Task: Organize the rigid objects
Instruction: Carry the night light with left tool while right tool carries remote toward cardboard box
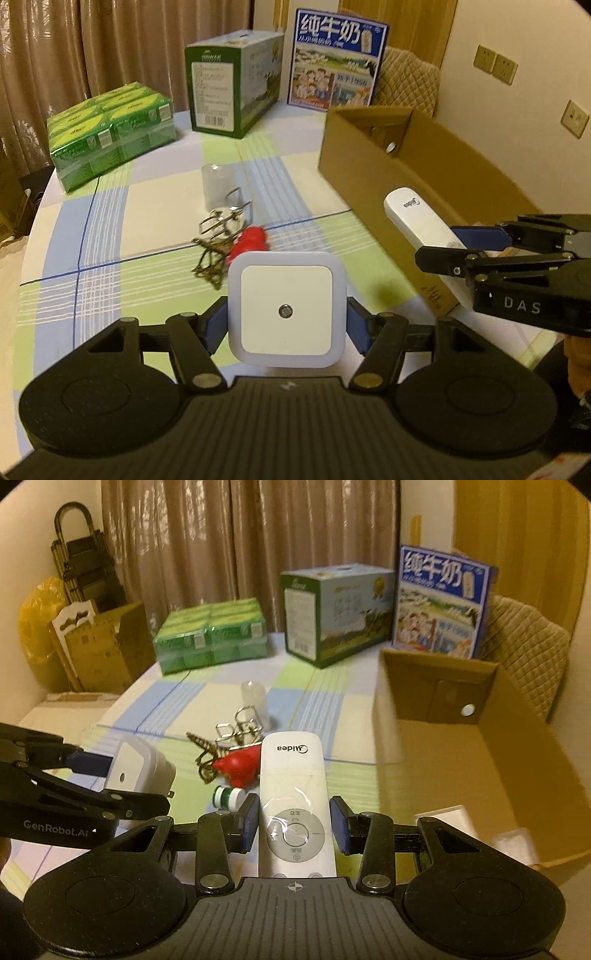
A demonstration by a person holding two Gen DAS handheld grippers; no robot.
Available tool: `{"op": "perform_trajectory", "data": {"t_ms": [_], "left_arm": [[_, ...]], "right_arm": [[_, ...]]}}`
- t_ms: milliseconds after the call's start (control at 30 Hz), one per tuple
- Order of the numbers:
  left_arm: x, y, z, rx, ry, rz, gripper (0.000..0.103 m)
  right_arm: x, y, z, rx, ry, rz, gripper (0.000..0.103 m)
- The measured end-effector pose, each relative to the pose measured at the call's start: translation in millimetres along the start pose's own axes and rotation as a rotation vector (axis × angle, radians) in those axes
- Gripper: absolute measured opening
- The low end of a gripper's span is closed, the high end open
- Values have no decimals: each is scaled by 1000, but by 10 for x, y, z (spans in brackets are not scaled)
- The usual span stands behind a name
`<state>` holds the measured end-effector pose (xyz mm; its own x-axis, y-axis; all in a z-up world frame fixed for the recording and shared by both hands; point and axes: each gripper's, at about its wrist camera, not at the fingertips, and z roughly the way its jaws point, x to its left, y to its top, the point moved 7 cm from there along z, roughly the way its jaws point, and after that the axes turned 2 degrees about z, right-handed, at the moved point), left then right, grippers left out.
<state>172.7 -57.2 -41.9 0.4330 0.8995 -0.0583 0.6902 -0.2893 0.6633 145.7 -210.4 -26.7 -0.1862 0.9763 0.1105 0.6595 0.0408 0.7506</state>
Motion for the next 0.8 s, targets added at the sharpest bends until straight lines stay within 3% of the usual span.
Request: {"op": "perform_trajectory", "data": {"t_ms": [367,800], "left_arm": [[-659,232,-194,-33,-22,90,61],[-1375,568,96,-38,-95,121,61]], "right_arm": [[-551,55,-550,-62,-74,60,38],[-1485,149,-854,-88,-174,146,38]]}}
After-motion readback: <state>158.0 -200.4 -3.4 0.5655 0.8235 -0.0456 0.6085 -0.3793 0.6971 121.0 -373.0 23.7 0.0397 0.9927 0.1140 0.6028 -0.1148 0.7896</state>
